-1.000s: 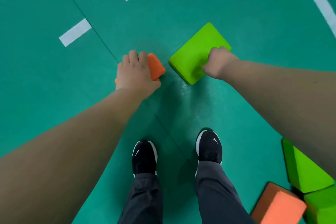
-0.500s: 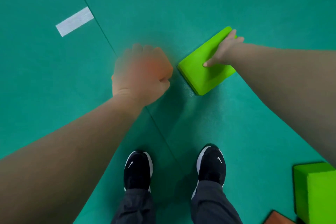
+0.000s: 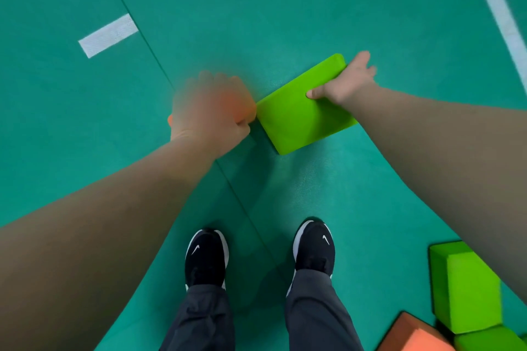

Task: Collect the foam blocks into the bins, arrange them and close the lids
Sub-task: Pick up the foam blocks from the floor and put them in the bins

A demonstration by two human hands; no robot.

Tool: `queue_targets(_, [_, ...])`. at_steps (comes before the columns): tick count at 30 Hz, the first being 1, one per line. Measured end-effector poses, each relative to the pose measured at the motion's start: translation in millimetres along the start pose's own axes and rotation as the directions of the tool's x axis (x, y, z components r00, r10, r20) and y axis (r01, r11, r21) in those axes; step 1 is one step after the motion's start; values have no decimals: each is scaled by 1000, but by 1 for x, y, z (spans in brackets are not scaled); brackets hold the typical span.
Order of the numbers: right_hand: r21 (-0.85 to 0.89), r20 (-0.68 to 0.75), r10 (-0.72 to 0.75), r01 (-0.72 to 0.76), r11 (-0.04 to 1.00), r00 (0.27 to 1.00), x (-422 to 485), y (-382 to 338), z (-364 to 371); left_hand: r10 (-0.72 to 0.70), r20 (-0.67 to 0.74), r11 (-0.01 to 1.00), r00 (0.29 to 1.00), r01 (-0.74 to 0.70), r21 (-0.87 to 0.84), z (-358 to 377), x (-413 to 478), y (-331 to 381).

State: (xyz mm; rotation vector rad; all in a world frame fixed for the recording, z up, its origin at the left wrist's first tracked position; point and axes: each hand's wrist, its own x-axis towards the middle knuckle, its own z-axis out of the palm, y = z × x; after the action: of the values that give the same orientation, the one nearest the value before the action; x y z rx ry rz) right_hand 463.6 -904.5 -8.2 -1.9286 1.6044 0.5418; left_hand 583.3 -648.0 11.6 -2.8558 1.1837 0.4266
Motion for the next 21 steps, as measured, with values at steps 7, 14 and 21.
queue_targets(7, [-166,0,-242,239,957,970,-66,-4,-22,11,204,999,979,-4,-34,-31,-20,-8])
queue_targets(14, [-468,90,-437,425,774,895,-158,-59,-42,-143,295,979,945,179,-99,-104,-92,-64])
queue_targets(21, [-565,253,-588,610,555,769,-254,-163,-52,-254,295,957,921,283,-60,-195,-150,-140])
